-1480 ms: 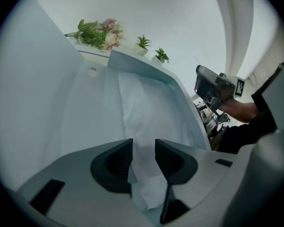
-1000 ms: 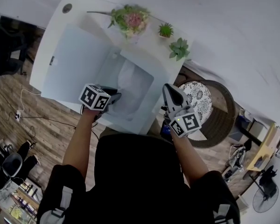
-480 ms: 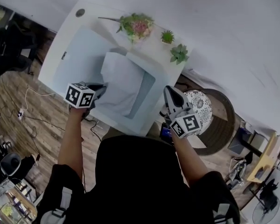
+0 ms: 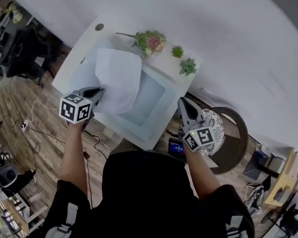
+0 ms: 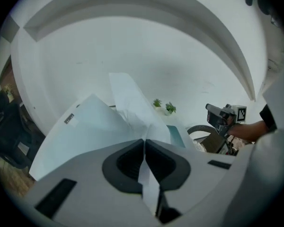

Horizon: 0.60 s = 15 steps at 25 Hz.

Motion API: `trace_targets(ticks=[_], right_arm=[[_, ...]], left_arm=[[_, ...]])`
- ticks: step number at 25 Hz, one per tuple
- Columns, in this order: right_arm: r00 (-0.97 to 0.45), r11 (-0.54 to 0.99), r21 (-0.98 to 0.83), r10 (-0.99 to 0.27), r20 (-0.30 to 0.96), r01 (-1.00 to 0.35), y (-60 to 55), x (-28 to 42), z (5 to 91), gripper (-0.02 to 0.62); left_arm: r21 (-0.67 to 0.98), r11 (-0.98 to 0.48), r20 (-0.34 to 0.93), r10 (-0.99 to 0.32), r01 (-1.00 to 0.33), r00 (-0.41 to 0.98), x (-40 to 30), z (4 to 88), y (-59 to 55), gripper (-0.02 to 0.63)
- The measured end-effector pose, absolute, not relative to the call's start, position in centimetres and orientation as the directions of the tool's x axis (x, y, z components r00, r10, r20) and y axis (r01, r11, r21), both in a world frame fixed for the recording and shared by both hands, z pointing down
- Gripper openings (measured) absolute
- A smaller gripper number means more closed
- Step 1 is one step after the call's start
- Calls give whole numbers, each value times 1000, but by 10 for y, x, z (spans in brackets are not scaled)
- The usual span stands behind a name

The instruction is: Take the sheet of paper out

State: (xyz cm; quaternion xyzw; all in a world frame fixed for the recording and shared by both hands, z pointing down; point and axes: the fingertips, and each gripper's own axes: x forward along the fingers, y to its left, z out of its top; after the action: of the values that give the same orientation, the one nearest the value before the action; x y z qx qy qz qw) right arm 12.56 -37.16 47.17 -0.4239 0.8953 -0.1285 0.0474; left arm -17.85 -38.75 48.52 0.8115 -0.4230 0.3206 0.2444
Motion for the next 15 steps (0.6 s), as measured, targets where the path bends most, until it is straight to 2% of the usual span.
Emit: trace_targets(ticks=[8, 15], right_arm=[[-590, 590, -191, -805, -64, -785, -335, 136, 417, 11], [-542, 554, -128, -832, -119, -823, -269, 126, 380, 11]], left_arm=[[52, -489, 444, -769, -870, 459, -176, 406, -365, 15], [10, -464, 176, -871, -886, 458, -190, 358, -315, 15]])
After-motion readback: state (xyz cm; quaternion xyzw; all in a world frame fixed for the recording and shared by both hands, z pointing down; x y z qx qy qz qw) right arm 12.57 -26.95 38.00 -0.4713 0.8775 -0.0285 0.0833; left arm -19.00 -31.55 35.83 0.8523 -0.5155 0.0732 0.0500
